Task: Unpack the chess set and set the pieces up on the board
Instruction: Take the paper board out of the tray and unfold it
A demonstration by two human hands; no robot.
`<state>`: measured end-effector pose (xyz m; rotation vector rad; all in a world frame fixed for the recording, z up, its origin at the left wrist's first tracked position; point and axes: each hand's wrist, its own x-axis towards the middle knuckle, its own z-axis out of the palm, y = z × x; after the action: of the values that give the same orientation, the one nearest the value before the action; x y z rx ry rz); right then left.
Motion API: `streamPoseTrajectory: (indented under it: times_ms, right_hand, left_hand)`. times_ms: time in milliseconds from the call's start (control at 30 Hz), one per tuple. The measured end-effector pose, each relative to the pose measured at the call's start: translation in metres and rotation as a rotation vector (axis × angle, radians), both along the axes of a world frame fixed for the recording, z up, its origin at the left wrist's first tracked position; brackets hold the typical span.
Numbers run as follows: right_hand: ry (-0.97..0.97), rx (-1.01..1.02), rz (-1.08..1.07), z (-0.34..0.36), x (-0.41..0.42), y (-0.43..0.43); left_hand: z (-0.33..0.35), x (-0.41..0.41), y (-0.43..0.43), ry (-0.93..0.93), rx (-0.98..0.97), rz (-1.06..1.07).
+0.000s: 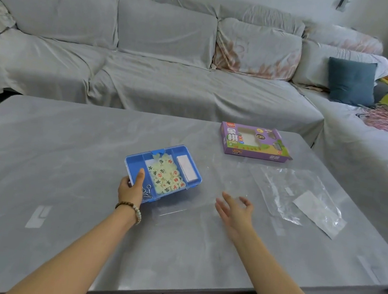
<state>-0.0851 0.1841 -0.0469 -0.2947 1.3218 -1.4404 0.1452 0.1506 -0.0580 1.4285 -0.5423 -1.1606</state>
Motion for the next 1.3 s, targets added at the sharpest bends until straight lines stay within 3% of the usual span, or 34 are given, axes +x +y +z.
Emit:
streamPoseTrajectory:
  times_ms: [100, 200, 600, 733, 833, 1167, 1300]
  right_hand:
    - [-0.184, -0.034, -0.104, 0.008, -0.001, -0.021]
    - [-0.175, -0.032, -0.073, 0.014, -0.012, -0.04]
    - [0.244, -0.225, -0.287, 0.053, -0.167, -0.181]
    - [0.115, -0.18, -0.411, 0.04, -0.194, -0.23]
    - [0.049, -0.152, -0.365, 0.018, -0.201, -0.255]
    - [0.641, 0.162, -0.219, -0.021, -0.215, -0.276]
    - [0.677, 0.312, -0.201, -0.014, -0.212, -0.262]
  left_hand:
    - [0.006, -0.013, -0.016, 0.026, -0.001, -0.025]
    - [0.013, -0.028, -0.04, 0.075, -0.014, -0.032]
    - [0.002, -0.095, -0.15, 0.183, -0.049, -0.034]
    - [-0.011, -0.116, -0.174, 0.219, -0.054, -0.07]
    - [-0.023, -0.129, -0.186, 0.193, -0.068, -0.1]
    - [-0.032, -0.143, -0.19, 0.19, -0.083, -0.142]
    - [-0.022, -0.143, -0.18, 0.184, -0.062, -0.156]
